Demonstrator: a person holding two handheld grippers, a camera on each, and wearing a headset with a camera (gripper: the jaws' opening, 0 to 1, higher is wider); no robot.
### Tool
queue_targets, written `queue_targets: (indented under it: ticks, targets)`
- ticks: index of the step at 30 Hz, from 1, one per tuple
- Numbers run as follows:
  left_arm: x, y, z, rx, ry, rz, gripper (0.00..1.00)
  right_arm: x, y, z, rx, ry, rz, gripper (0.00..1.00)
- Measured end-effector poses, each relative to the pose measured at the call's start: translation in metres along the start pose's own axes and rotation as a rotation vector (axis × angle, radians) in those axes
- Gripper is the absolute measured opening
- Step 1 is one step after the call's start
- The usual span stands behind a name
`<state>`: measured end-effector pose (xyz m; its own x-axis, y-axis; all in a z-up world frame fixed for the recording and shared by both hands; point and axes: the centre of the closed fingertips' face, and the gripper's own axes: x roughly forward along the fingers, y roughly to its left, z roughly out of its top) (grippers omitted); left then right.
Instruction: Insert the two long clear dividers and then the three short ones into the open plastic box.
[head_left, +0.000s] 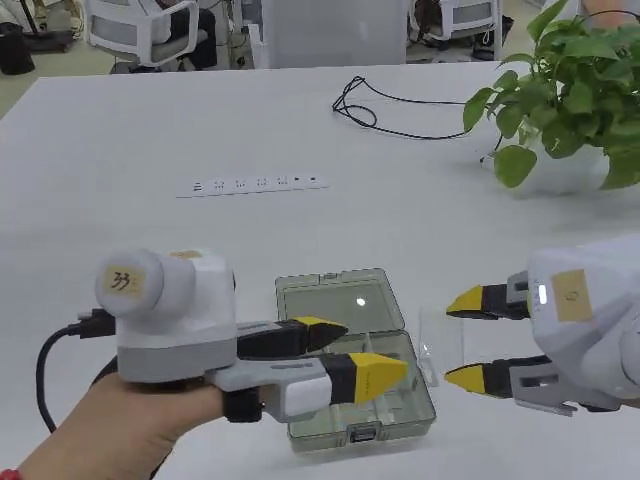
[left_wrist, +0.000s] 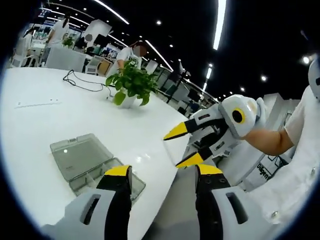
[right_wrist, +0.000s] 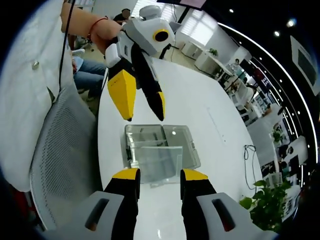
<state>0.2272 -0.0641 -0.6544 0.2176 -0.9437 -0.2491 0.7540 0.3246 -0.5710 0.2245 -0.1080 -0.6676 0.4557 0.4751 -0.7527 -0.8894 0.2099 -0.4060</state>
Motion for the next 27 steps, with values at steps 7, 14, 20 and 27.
queue_targets:
  ticks: [7,14,20,27]
  targets:
    - [0.01,-0.008,-0.002,-0.066,-0.001,-0.04,0.27,-0.003,0.004,0.015,-0.032,-0.012,-0.004,0.32]
    - [0.015,-0.012,-0.004,-0.109,0.004,-0.063,0.15,-0.004,0.004,0.02,-0.064,-0.006,-0.007,0.32]
    - [0.018,-0.013,-0.005,-0.133,0.003,-0.078,0.09,-0.004,0.005,0.023,-0.075,-0.01,-0.002,0.32]
    - [0.016,-0.016,-0.004,-0.161,0.002,-0.099,0.02,-0.003,0.006,0.026,-0.092,-0.011,0.001,0.32]
